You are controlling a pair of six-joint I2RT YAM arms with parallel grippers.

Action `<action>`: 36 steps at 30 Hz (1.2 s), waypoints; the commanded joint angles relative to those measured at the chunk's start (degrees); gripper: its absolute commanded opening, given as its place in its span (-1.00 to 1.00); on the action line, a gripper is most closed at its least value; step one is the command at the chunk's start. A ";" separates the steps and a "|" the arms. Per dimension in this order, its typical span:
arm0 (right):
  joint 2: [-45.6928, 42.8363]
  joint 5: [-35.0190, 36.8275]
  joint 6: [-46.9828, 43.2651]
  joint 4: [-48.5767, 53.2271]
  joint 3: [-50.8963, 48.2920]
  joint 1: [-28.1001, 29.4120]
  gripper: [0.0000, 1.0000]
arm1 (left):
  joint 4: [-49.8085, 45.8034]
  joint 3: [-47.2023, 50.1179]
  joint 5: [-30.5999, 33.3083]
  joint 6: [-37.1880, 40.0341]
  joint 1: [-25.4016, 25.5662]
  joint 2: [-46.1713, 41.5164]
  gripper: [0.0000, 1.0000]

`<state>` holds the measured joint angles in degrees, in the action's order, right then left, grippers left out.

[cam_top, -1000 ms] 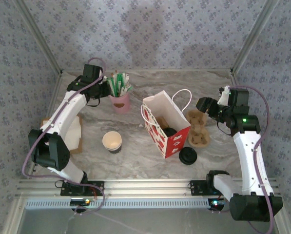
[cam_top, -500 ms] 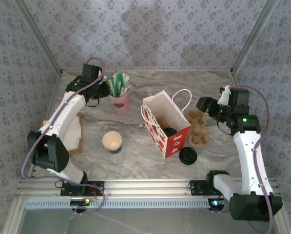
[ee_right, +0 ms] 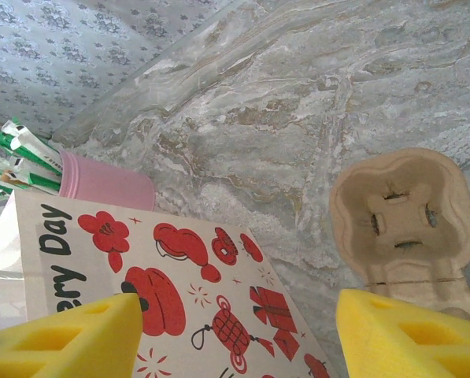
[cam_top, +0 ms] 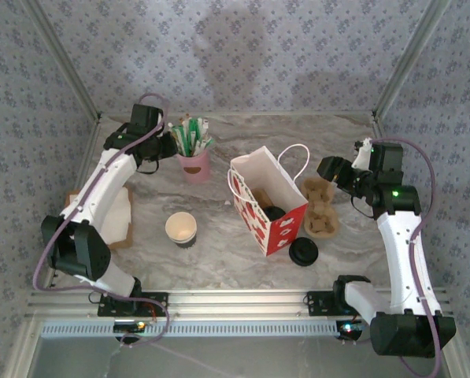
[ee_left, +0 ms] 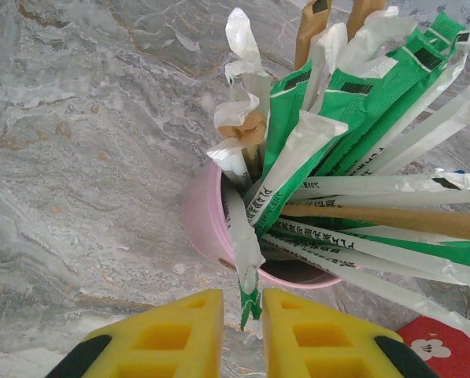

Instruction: Pack the takeout coffee

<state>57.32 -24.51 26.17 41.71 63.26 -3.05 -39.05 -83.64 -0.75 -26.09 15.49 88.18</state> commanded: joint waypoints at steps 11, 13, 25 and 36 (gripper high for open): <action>0.45 -1.45 0.63 -0.52 1.50 -0.51 0.36 | -0.76 0.15 -0.62 -0.17 0.36 -1.44 -0.84; 0.42 -1.43 0.59 -0.57 1.60 -0.49 0.36 | -1.09 -0.33 -0.57 -0.04 0.33 -1.59 -0.89; -0.58 -1.32 1.60 -0.52 1.99 -0.47 0.36 | -4.00 -4.37 -2.04 0.34 1.25 -3.66 -0.92; -1.99 -0.80 1.69 0.43 2.58 -0.53 0.36 | -6.95 -7.80 -3.09 1.08 1.39 -6.48 -0.92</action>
<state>56.42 -24.91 27.40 41.74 63.86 -3.14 -43.81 -89.36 -2.55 -25.93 16.51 83.66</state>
